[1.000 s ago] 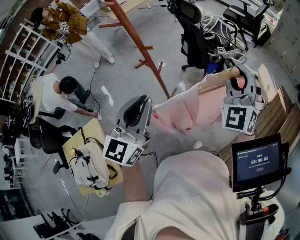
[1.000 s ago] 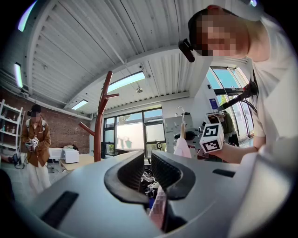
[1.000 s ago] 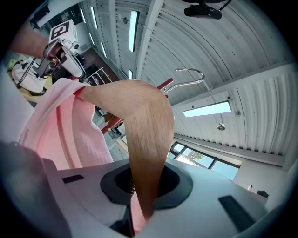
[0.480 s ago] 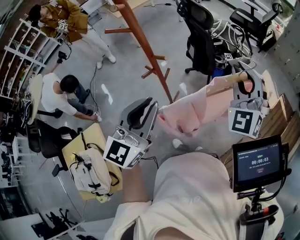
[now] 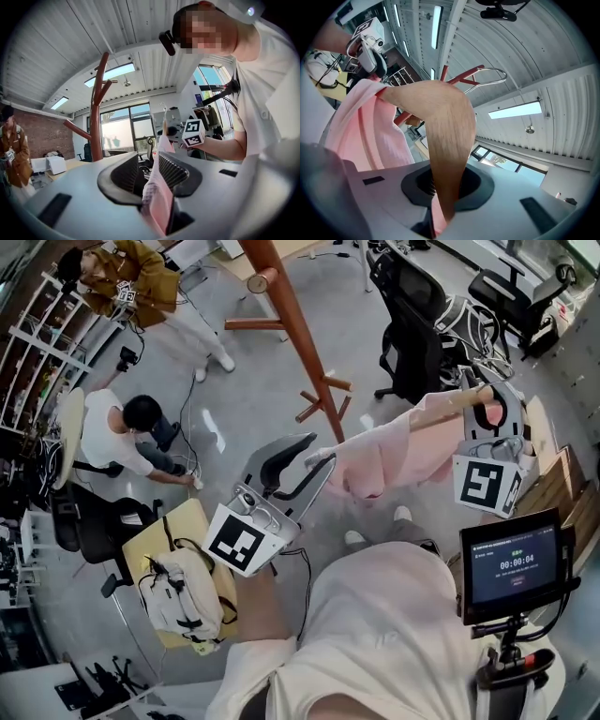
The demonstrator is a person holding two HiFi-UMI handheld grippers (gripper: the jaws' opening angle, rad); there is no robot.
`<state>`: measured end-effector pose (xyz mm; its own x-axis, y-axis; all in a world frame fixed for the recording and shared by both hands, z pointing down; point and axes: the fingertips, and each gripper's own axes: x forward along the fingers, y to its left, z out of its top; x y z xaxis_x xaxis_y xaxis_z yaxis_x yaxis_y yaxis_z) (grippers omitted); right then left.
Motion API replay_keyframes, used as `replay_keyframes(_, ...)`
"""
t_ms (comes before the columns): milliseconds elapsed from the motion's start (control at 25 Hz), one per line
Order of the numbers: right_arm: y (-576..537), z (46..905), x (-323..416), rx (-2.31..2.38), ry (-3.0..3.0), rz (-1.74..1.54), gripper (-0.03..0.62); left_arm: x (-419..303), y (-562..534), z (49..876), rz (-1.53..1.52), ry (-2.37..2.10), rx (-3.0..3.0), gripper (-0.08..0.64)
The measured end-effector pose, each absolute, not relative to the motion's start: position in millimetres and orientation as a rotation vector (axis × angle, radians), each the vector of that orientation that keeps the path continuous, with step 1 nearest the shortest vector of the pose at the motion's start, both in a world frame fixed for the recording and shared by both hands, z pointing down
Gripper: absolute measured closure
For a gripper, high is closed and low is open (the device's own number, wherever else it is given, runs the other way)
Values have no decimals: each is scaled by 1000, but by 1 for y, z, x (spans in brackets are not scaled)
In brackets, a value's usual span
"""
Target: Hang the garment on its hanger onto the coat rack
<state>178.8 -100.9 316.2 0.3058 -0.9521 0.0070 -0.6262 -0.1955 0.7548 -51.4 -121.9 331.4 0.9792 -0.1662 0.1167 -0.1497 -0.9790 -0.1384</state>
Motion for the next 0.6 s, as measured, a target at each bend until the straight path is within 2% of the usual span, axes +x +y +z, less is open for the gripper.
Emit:
replay_keyframes(160,-113,303,163,1896,-1463,-680,532,-57,-121,330,-235,263,-2971,436)
replay_keyframes(400,-167,292,194,1847,-1554,-726,532,-20,-153,317,-214,309,-2991,436)
replay_keyframes(600,-176,280,179,1813,-1593,-791,532,-23,-145,311,-288,295,-2912,436)
